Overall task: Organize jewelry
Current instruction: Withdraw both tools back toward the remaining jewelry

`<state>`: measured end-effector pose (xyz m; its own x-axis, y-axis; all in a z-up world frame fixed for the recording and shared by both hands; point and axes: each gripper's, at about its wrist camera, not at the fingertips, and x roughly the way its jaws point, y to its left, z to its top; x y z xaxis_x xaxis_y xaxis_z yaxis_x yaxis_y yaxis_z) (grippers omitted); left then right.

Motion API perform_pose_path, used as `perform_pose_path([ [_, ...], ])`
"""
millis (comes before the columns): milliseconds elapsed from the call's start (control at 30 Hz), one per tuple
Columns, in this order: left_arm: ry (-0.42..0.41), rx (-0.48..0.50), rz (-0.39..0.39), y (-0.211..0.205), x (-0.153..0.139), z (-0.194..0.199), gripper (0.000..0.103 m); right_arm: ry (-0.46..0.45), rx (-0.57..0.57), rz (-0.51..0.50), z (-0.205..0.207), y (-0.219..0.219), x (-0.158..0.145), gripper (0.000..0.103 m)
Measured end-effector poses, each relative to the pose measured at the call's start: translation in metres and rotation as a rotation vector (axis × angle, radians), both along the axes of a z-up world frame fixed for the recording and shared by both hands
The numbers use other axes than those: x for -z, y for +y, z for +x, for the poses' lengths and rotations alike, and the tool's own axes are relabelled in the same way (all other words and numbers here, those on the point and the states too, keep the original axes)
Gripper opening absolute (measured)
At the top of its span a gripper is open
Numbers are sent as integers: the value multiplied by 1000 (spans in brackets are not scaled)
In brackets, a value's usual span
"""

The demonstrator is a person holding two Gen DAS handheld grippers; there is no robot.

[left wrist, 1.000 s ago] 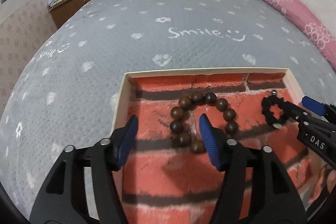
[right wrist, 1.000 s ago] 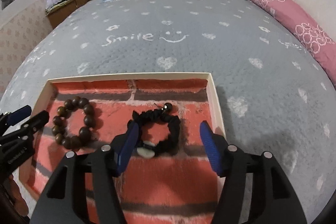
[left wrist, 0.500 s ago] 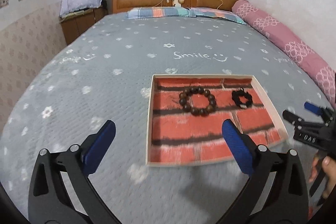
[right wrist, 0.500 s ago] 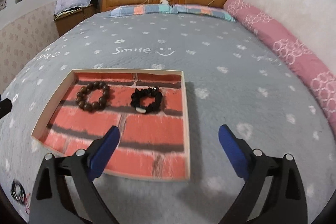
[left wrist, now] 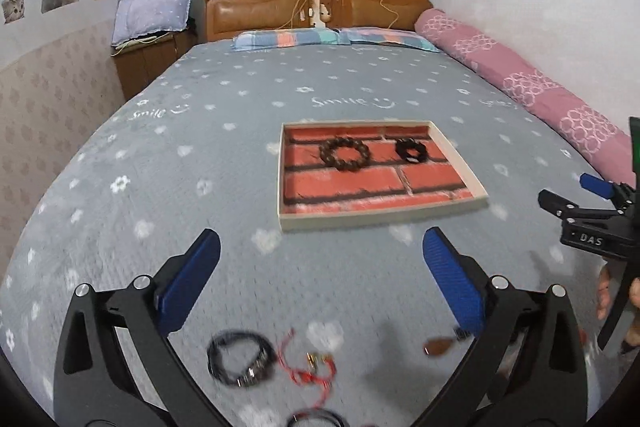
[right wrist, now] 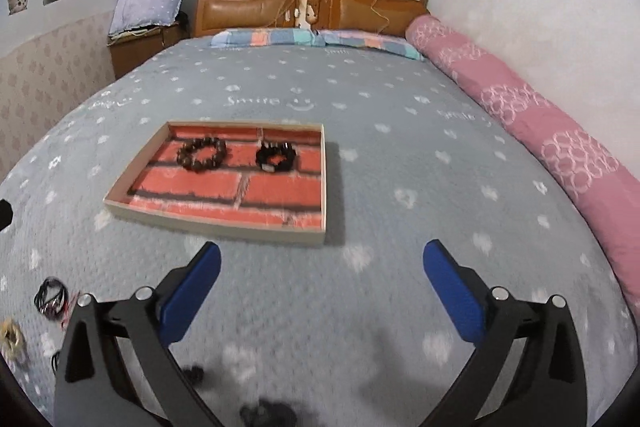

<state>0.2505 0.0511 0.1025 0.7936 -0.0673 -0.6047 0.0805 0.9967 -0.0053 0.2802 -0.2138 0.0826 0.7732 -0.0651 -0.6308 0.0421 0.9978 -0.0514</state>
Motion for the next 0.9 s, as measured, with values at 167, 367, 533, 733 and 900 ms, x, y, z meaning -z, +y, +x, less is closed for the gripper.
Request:
perform_pose_path([
  [167, -36, -29, 50, -4, 12, -38, 98, -3, -17, 16, -44, 2, 9, 99],
  [367, -24, -70, 23, 5, 39, -73, 98, -70, -27, 73, -100, 8, 22, 99],
  [533, -10, -77, 18, 7, 67, -96, 98, -56, -25, 111, -133, 12, 47, 99],
  [733, 12, -76, -8, 4, 96, -115, 98, -38, -11, 143, -156, 12, 77, 99],
  [900, 73, -77, -27, 7, 123, -119, 98, -31, -2, 122, -169, 16, 94, 98],
])
